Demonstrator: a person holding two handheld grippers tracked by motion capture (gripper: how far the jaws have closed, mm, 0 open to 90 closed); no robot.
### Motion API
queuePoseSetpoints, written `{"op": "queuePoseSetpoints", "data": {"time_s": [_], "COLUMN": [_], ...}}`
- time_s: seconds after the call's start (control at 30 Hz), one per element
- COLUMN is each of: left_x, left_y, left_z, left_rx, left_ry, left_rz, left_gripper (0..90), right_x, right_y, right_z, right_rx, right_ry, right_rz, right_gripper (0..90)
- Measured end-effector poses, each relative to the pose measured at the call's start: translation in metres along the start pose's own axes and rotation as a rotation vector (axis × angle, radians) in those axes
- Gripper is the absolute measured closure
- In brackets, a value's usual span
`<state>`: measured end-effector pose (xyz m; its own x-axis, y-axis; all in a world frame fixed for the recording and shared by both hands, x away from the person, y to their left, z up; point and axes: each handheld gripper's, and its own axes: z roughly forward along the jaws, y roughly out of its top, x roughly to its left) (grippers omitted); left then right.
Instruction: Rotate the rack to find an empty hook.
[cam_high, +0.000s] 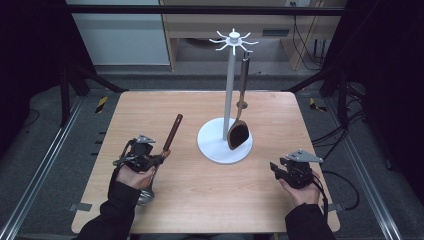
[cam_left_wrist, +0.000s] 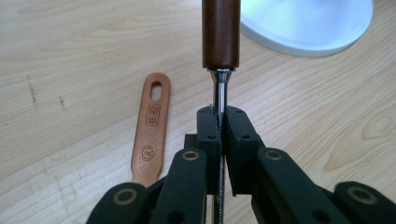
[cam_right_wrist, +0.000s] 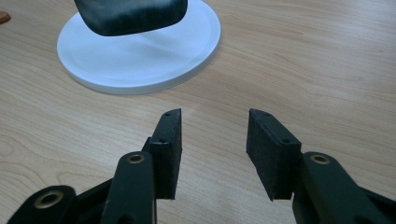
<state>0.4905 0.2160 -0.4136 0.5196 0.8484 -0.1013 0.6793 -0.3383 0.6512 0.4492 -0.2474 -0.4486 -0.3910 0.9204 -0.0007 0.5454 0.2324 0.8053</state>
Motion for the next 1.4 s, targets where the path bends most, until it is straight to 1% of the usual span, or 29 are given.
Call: {"op": "queuePoseSetpoints", "data": {"time_s": [0.07, 0.1, 0.13, 0.17, 0.2, 0.23, 0.27, 0.3, 0.43, 0.57, 0.6, 0.73, 0.83, 1.0, 1.1, 1.2, 1.4], "left_x": [0.0, 0.0, 0.0, -0.001, -0.001, -0.002, -0.002, -0.002, -0.004, -0.008, -0.01, -0.012, -0.016, -0.017, -0.018, -0.02, -0.024], "left_y": [0.001, 0.002, 0.002, 0.003, 0.003, 0.004, 0.005, 0.005, 0.008, 0.011, 0.013, 0.016, 0.021, 0.025, 0.027, 0.029, 0.041], "left_z": [-0.005, -0.009, -0.009, -0.014, -0.014, -0.018, -0.019, -0.019, -0.027, -0.033, -0.037, -0.04, -0.044, -0.048, -0.052, -0.056, -0.065], "left_rx": [-0.021, -0.042, -0.042, -0.062, -0.062, -0.08, -0.093, -0.093, -0.123, -0.158, -0.175, -0.191, -0.215, -0.238, -0.254, -0.273, -0.32], "left_ry": [-0.002, 0.0, 0.0, 0.0, 0.0, 0.002, 0.001, 0.001, -0.011, -0.021, -0.023, -0.033, -0.036, -0.044, -0.042, -0.052, -0.069], "left_rz": [-0.001, 0.001, 0.001, 0.002, 0.002, 0.009, 0.005, 0.005, 0.006, 0.011, 0.019, 0.021, 0.031, 0.038, 0.047, 0.05, 0.063], "left_gripper": [85.5, 85.5, 85.5, 85.5, 85.5, 85.5, 85.5, 85.5, 85.5, 85.5, 85.5, 85.5, 85.5, 85.4, 85.5, 85.4, 85.4], "right_x": [0.0, 0.0, 0.0, 0.0, 0.0, -0.001, -0.001, -0.001, 0.0, -0.001, -0.001, -0.001, -0.002, -0.002, -0.002, -0.002, -0.002], "right_y": [0.0, 0.0, 0.0, 0.0, 0.0, 0.0, 0.0, 0.0, 0.0, 0.0, 0.0, -0.001, -0.001, -0.001, -0.001, -0.001, -0.001], "right_z": [0.0, -0.001, -0.001, -0.001, -0.001, -0.002, -0.002, -0.002, -0.002, -0.002, -0.002, -0.002, -0.001, -0.001, -0.001, -0.002, 0.0], "right_rx": [-0.001, -0.004, -0.007, -0.009, -0.009, -0.014, -0.014, -0.014, -0.015, -0.016, -0.016, -0.021, -0.023, -0.02, -0.019, -0.026, -0.026], "right_ry": [-0.001, -0.003, -0.003, -0.003, -0.003, -0.006, -0.007, -0.007, -0.008, -0.01, -0.015, -0.02, -0.029, -0.036, -0.037, -0.039, -0.045], "right_rz": [0.001, 0.002, 0.0, -0.001, -0.001, -0.001, -0.003, -0.003, 0.001, 0.001, 0.0, -0.004, -0.003, -0.008, -0.005, 0.004, 0.001], "right_gripper": [55.9, 55.9, 55.8, 55.6, 55.6, 55.4, 55.4, 55.4, 55.1, 54.5, 54.1, 52.5, 50.8, 50.3, 50.0, 49.3, 48.0]}}
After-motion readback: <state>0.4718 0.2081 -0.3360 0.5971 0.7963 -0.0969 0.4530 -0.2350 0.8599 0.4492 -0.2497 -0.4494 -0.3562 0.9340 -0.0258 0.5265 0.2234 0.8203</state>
